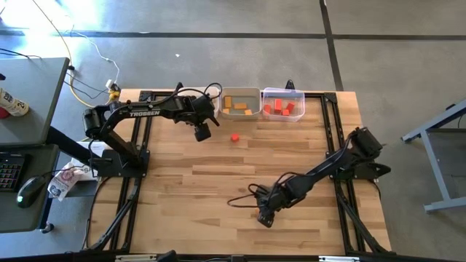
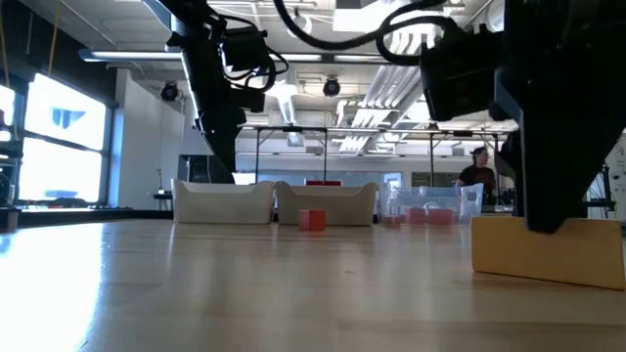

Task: Sort & place blocks by color
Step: Put the yellow block into the gray bin

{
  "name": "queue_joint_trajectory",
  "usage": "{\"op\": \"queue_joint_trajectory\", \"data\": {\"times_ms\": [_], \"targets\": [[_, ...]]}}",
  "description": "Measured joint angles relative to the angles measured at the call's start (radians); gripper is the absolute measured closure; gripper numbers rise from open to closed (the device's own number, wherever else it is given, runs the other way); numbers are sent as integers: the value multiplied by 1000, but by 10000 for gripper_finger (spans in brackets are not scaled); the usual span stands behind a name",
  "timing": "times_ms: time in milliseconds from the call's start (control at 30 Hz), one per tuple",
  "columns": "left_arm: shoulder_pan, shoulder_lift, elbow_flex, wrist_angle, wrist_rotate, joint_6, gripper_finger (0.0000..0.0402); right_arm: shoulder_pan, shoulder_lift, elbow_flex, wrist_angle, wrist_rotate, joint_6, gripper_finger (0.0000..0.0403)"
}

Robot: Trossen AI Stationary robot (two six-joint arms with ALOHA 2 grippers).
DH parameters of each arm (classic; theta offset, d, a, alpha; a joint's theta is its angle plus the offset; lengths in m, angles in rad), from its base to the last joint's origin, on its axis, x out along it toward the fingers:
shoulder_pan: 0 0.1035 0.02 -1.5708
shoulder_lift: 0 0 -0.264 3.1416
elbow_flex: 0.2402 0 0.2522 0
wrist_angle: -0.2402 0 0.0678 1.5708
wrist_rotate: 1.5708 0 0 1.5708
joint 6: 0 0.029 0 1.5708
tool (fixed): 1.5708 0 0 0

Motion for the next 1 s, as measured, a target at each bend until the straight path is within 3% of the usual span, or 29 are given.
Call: {"op": "queue_joint_trajectory", "data": {"times_ms": [333, 600, 1000], "targets": [[0, 0, 0, -1, 0, 0, 179, 1, 38, 4, -32, 47, 97, 191], [0, 0, 0, -1, 0, 0, 179, -5, 37, 4, -42, 62, 101, 299], [0, 0, 0, -1, 39, -2, 179, -104, -27, -4, -56, 222, -26, 299]]}}
